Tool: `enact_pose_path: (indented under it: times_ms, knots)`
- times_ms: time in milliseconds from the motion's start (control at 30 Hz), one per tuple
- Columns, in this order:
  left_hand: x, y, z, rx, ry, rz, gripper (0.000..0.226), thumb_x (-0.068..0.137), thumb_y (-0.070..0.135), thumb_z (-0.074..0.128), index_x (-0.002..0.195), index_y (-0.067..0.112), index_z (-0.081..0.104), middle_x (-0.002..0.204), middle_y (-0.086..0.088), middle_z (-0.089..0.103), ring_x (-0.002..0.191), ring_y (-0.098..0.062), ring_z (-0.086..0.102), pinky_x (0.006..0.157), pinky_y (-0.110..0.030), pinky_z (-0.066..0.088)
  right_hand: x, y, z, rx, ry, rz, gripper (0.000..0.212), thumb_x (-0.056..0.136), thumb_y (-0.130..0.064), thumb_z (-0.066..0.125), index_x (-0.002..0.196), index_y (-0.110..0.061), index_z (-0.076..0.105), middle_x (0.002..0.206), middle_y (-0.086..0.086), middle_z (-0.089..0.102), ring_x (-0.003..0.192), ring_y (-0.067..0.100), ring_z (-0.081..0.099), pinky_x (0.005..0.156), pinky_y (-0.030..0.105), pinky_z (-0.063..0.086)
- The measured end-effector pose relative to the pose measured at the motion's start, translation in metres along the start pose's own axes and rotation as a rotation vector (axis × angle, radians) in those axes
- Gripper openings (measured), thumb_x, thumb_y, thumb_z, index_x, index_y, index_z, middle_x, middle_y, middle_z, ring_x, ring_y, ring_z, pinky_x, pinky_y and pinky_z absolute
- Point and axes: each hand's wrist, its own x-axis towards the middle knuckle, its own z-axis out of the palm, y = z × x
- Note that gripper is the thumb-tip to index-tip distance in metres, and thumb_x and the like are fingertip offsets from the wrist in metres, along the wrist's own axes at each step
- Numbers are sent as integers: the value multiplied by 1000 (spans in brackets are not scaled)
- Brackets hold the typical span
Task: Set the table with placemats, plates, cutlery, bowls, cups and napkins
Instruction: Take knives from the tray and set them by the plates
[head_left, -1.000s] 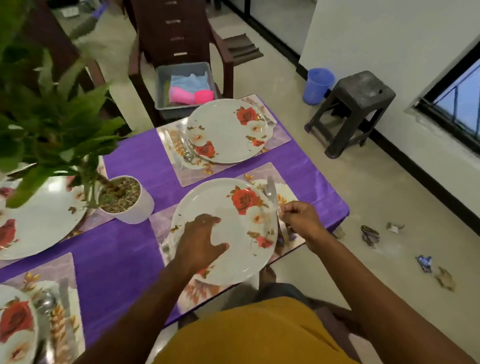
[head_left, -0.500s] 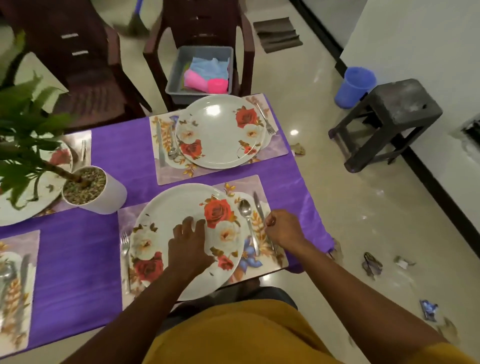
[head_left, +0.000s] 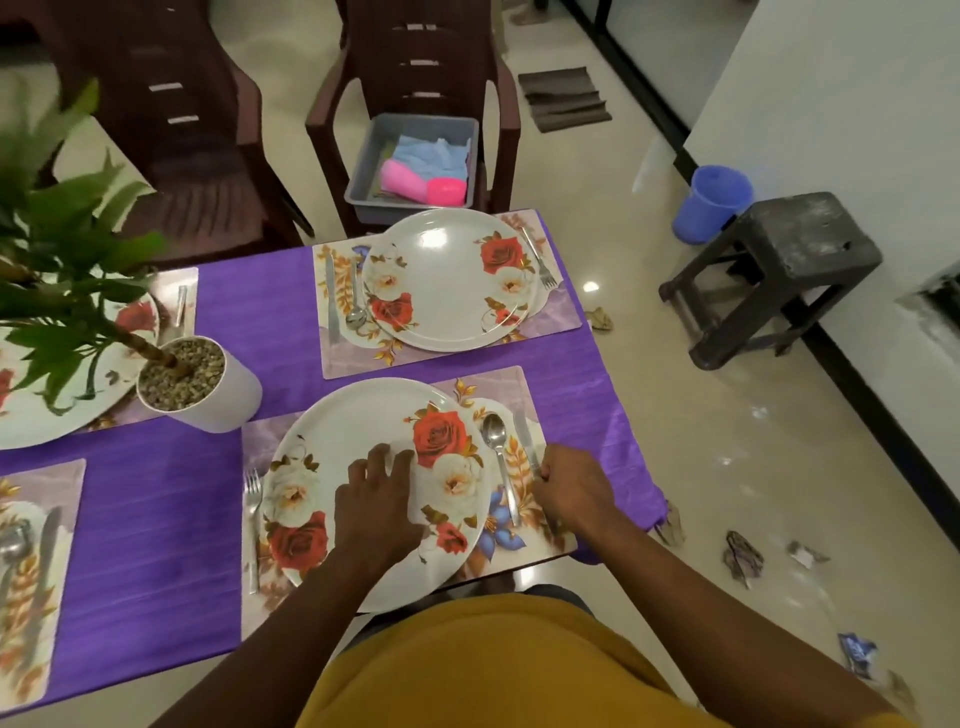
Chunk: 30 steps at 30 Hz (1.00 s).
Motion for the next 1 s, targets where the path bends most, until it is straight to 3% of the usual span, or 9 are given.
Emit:
enact_pose_path:
  times_ms: [200,267,367,467,567,733,867,1000]
  knots:
    - [1,-1,-14,-32,-143,6,107,75,66,79,158,26,25,166,-10,18,149,-38,26,111,-53,42,-11,-10,-12,-34,22,33,10,97,-31,60,101,-22,61,94,-1,66,84,18,64,75,37,59]
    - [9,-1,-22,-114,-225,-19,102,78,63,79,158,27,26,167,-8,14,152,-38,20,117,-54,35,-15,-11,-22,0,73,51,8,95,-29,61,100,-22,60,94,-3,65,85,19,63,71,35,56]
    - [19,0,-31,-202,-177,-25,87,81,57,81,151,24,40,163,-11,25,149,-37,27,119,-52,32,-23,-10,-36,50,157,75,6,95,-32,63,93,-27,60,86,-7,64,81,17,62,65,31,51]
    - [25,13,-40,-229,-111,21,75,85,55,78,145,21,48,152,-9,44,139,-31,42,115,-46,36,-35,-4,-45,142,206,80,9,95,-34,63,89,-30,59,83,-9,65,79,15,63,67,33,54]
    - [30,43,-51,-360,-105,161,51,91,40,77,134,18,62,133,-4,63,125,-25,58,108,-42,46,-42,14,-53,214,230,96,8,96,-34,65,90,-30,61,79,-12,64,77,11,63,73,36,58]
    - [29,103,-61,-550,-187,310,22,98,22,69,120,22,68,117,7,71,105,-10,65,99,-30,51,-42,54,-72,324,277,125,12,93,-35,70,85,-32,62,77,-16,62,71,7,60,66,24,50]
    - [41,151,-61,-687,-241,326,17,94,26,67,111,27,71,102,12,74,90,-3,69,80,-26,56,-27,99,-101,371,248,98,4,93,-33,70,91,-30,69,89,-10,70,80,9,65,77,33,59]
    - [58,208,-52,-760,-134,246,13,96,24,70,106,32,73,103,16,74,90,1,70,72,-17,52,2,156,-142,386,200,17,4,91,-29,69,89,-31,71,87,-11,72,79,8,66,78,35,58]
